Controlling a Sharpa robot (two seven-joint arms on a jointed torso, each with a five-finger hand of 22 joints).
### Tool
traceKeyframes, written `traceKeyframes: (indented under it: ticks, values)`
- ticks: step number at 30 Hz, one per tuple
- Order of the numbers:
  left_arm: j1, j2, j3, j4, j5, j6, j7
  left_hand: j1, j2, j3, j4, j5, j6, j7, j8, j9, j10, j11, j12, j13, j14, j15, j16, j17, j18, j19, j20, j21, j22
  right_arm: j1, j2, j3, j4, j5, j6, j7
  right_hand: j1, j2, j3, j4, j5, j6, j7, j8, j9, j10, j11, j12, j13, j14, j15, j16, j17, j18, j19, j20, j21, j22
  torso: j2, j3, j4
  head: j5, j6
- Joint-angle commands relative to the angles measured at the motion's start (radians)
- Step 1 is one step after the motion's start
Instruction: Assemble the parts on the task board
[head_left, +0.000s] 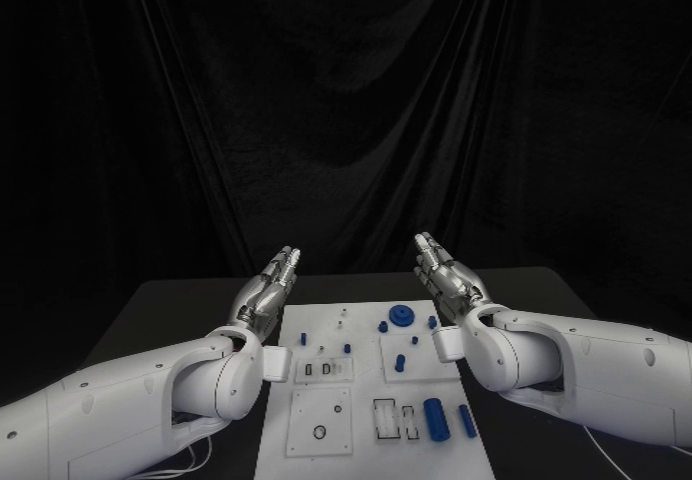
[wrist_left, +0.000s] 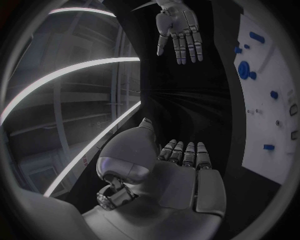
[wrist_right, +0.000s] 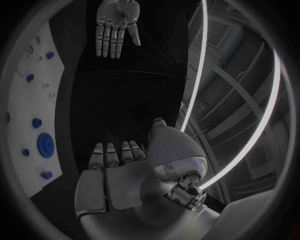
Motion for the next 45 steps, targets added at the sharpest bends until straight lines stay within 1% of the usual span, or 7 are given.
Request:
traceKeyframes:
  ticks: [1,13,14,21,29,33,45]
  values:
    - [0.022,0.003,-0.015,0.0,0.091,0.236,0.089,0.056,0.007,-0.009,0.012,0.016,0.026,0.006,0.009,0.004,0.0,0.004,-0.006,-0.002,0.001,-0.054,-0.004,-0.001,0.02,0.001,0.013,-0.003,-0.001,0.021,-0.004,-0.014,0.001,0.117,0.175,-0.024,0.012,0.0,-0.005,-0.001,0.003,0.0,0.003,-0.004,-0.001,0.0,0.005,-0.005,-0.001,0.0,-0.072,-0.004,-0.002,0.01,0.0,0.011,-0.004,-0.001,0.001,-0.0001,0.0005,0.0,0.0]
    - [0.068,0.004,-0.068,-0.002,0.157,0.414,0.136,0.1,0.009,-0.014,0.013,0.034,0.066,0.049,0.016,0.009,0.0,0.046,-0.006,-0.002,0.001,0.037,-0.004,-0.001,0.021,0.001,0.105,-0.003,-0.001,0.042,-0.006,-0.037,0.001,0.148,0.22,-0.027,0.041,-0.009,0.0,-0.001,0.008,0.003,0.078,-0.002,0.0,0.0,0.091,-0.005,-0.001,0.0,0.002,-0.004,-0.002,0.01,0.0,0.079,-0.004,-0.001,0.001,-0.0001,0.0005,0.0,0.0]
    - [0.067,-0.017,-0.068,-0.044,0.045,0.536,0.227,0.107,0.009,-0.014,0.013,0.038,0.087,0.066,0.021,0.012,0.0,0.06,-0.006,-0.002,0.001,0.061,-0.004,-0.001,0.017,0.001,0.125,-0.003,-0.001,0.043,-0.048,-0.037,0.004,0.153,0.29,-0.015,0.042,-0.009,0.0,-0.001,0.008,0.004,0.083,-0.002,0.001,0.0,0.096,-0.005,-0.001,0.0,0.003,-0.004,-0.002,0.01,0.0,0.081,-0.004,-0.001,0.014,-0.0037,0.0008,-0.006,-0.036]
    - [0.067,-0.038,-0.068,-0.05,-0.046,0.55,0.253,0.151,0.008,-0.02,0.013,0.061,0.142,0.132,0.025,0.017,0.064,0.155,0.032,0.017,0.003,0.112,0.001,0.001,0.014,0.001,0.175,-0.003,-0.001,0.044,-0.072,-0.037,0.018,0.136,0.313,-0.013,0.07,-0.013,0.001,-0.001,0.027,0.043,0.156,0.029,0.014,0.004,0.184,0.011,0.005,0.0,0.073,-0.004,-0.002,0.008,0.014,0.146,0.008,0.008,0.021,-0.0036,0.0015,-0.002,-0.06]
    - [0.066,-0.041,-0.068,-0.059,-0.086,0.554,0.284,0.202,0.007,-0.017,0.013,0.134,0.216,0.162,0.038,0.026,0.118,0.195,0.1,0.031,0.037,0.154,0.055,0.017,0.032,0.042,0.232,0.028,0.02,0.045,-0.098,-0.037,0.024,0.11,0.332,0.011,0.132,-0.023,-0.003,-0.003,0.064,0.14,0.222,0.146,0.041,0.029,0.249,0.09,0.023,0.032,0.163,0.054,0.02,0.008,0.113,0.232,0.073,0.043,0.033,-0.0009,0.0055,0.0,-0.101]
    - [0.066,-0.047,-0.068,-0.063,-0.119,0.552,0.297,0.301,-0.004,0.022,-0.015,0.288,0.232,0.166,0.042,0.027,0.123,0.201,0.122,0.032,0.059,0.182,0.087,0.023,0.037,0.061,0.264,0.04,0.025,0.046,-0.114,-0.037,0.017,0.066,0.373,0.01,0.31,-0.041,0.061,-0.081,0.289,0.215,0.25,0.234,0.06,0.128,0.349,0.281,0.065,0.241,0.229,0.265,0.086,0.002,0.376,0.288,0.223,0.113,0.044,0.0007,0.0024,0.009,-0.116]
    - [0.068,-0.112,-0.066,-0.039,-0.181,0.504,0.361,0.386,-0.038,0.109,-0.095,0.416,0.293,0.174,0.054,0.033,0.157,0.236,0.177,0.039,0.102,0.217,0.145,0.032,0.049,0.1,0.31,0.064,0.034,0.087,-0.166,-0.037,0.014,-0.116,0.395,-0.013,0.506,-0.101,0.132,-0.176,0.302,0.392,0.289,0.384,0.075,0.228,0.398,0.629,0.087,0.494,0.249,0.461,0.1,-0.012,0.646,0.29,0.319,0.126,0.07,0.0004,0.0156,-0.009,-0.2]
